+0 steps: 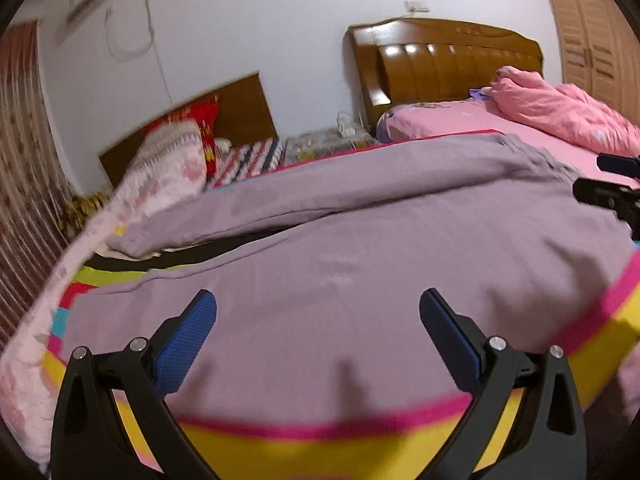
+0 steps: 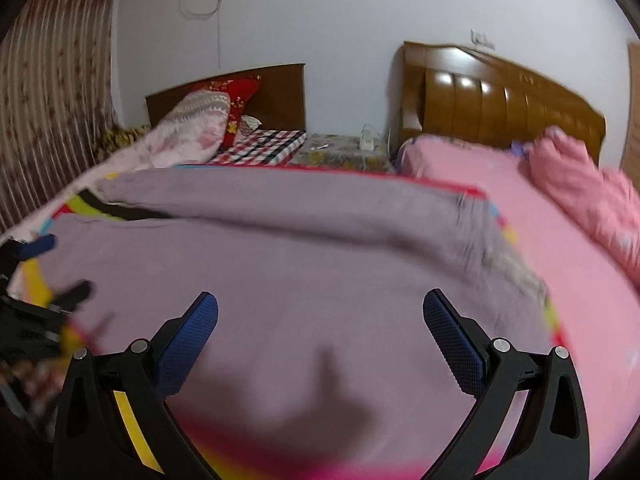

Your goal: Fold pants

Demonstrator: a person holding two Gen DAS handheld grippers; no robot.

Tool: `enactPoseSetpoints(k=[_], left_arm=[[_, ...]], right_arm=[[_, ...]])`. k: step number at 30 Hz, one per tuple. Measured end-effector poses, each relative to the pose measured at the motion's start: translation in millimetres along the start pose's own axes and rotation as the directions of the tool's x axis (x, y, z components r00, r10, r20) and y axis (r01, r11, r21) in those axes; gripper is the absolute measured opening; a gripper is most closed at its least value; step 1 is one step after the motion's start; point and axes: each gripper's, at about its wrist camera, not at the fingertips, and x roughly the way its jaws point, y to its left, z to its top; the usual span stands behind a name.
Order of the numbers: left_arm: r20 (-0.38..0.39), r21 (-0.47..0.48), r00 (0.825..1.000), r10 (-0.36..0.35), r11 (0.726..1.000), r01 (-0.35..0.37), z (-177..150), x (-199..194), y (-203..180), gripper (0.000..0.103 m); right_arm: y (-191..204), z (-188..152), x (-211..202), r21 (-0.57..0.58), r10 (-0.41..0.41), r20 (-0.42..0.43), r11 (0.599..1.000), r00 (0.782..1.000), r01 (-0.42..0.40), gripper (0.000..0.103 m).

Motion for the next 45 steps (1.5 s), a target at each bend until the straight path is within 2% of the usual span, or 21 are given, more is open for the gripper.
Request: enactPoseSetpoints(k=[3, 6, 9, 11, 14, 16, 19, 21, 22, 24, 25, 26, 27, 28, 31, 33, 34, 38, 40, 43, 45], left_arm=[[-0.076, -0.074, 0.992, -0.099, 0.993, 0.094, 33.3, 40.1, 10.9, 0.101], [-0.055, -0.121, 0.997, -0.052, 0.992, 0.045, 63.4, 73.0, 13.3, 0.101], [-0.038, -0.164, 0.996, -0.075, 0.984, 0.068, 84.1, 100.6, 10.9, 0.101], [-0.036, -0.227, 0.99, -0.136, 0.966, 0.125, 90.7, 119.0, 10.1, 0.101], [-0.087, -0.255, 0.98, -0.178, 0.955, 0.151, 92.7, 142.2, 4.5, 0.101], [-0.147, -0.231, 0.963, -0.228, 0.954, 0.191, 94.8, 159.7, -0.4, 0.101], [-0.188, -0.296, 0.926, -0.327, 0.918, 0.264, 97.3, 183.2, 7.5, 0.101], [-0.186, -0.393, 0.895, -0.406, 0.865, 0.311, 101.6, 196.3, 20.4, 0.101], [-0.174, -0.43, 0.884, -0.435, 0.841, 0.329, 101.7, 199.4, 24.8, 0.101], [-0.144, -0.53, 0.861, -0.489, 0.772, 0.35, 104.6, 210.5, 38.8, 0.101], [-0.139, -0.57, 0.852, -0.505, 0.744, 0.349, 105.8, 217.9, 44.1, 0.101], [-0.137, -0.596, 0.843, -0.521, 0.723, 0.35, 103.8, 219.2, 47.8, 0.101], [-0.141, -0.63, 0.829, -0.541, 0.695, 0.346, 105.0, 226.2, 51.7, 0.101], [-0.146, -0.654, 0.821, -0.552, 0.677, 0.338, 106.4, 229.7, 55.7, 0.101], [-0.141, -0.71, 0.805, -0.576, 0.626, 0.323, 120.1, 244.0, 60.7, 0.101], [-0.133, -0.738, 0.798, -0.588, 0.596, 0.317, 128.4, 248.7, 63.9, 0.101], [-0.123, -0.754, 0.793, -0.597, 0.576, 0.316, 131.2, 249.7, 66.2, 0.101], [-0.057, -0.821, 0.766, -0.64, 0.467, 0.328, 134.4, 250.4, 79.4, 0.101], [-0.022, -0.835, 0.758, -0.652, 0.429, 0.345, 133.3, 245.7, 85.8, 0.101], [0.01, -0.843, 0.766, -0.643, 0.406, 0.352, 126.8, 236.6, 93.9, 0.101], [-0.01, -0.834, 0.789, -0.615, 0.44, 0.333, 120.3, 235.9, 97.6, 0.098]], right_arm=[[-45.2, 37.1, 49.6, 0.043, 0.06, -0.024, 0.997, 0.998, -0.059, 0.099], [-89.3, 73.0, 108.7, 0.082, 0.11, -0.067, 0.991, 0.992, -0.104, 0.099], [-117.8, 106.2, 176.2, 0.014, 0.138, -0.157, 0.99, 0.978, -0.138, 0.099], [-133.3, 120.2, 214.4, -0.018, 0.125, -0.219, 0.991, 0.968, -0.132, 0.099], [-144.6, 136.0, 273.7, -0.115, 0.127, -0.301, 0.979, 0.945, -0.168, 0.099], [-152.6, 140.9, 302.3, -0.154, 0.121, -0.358, 0.97, 0.926, -0.187, 0.099], [-167.6, 148.0, 337.8, -0.145, 0.182, -0.422, 0.953, 0.888, -0.264, 0.094], [-176.9, 147.1, 351.7, -0.105, 0.264, -0.461, 0.932, 0.847, -0.348, 0.075], [-178.3, 146.2, 355.3, -0.098, 0.292, -0.468, 0.921, 0.834, -0.377, 0.075], [-179.6, 144.4, 349.6, -0.1, 0.322, -0.463, 0.907, 0.825, -0.41, 0.064], [-178.9, 145.2, 345.3, -0.091, 0.353, -0.468, 0.892, 0.81, -0.442, 0.045], [-175.3, 144.8, 340.2, -0.104, 0.36, -0.467, 0.884, 0.807, -0.455, 0.033], [-168.7, 144.7, 333.5, -0.144, 0.34, -0.456, 0.884, 0.822, -0.445, 0.021], [-155.6, 143.0, 319.3, -0.201, 0.305, -0.444, 0.882, 0.843, -0.425, 0.016], [-135.0, 141.8, 271.3, -0.33, 0.236, -0.347, 0.875, 0.908, -0.353, 0.015], [-117.9, 140.2, 214.5, -0.399, 0.203, -0.207, 0.876, 0.957, -0.272, 0.015], [-109.1, 135.2, 182.4, -0.42, 0.197, -0.147, 0.875, 0.969, -0.241, 0.015], [-77.0, 98.2, 80.5, -0.468, 0.186, -0.007, 0.868, 0.983, -0.168, 0.014], [-61.0, 68.2, 34.6, -0.457, 0.182, 0.027, 0.877, 0.983, -0.149, 0.014], [-47.9, 35.1, 0.8, -0.423, 0.172, 0.042, 0.896, 0.984, -0.139, 0.013], [-42.8, 13.5, -14.5, -0.369, 0.172, 0.052, 0.919, 0.984, -0.141, 0.013]])
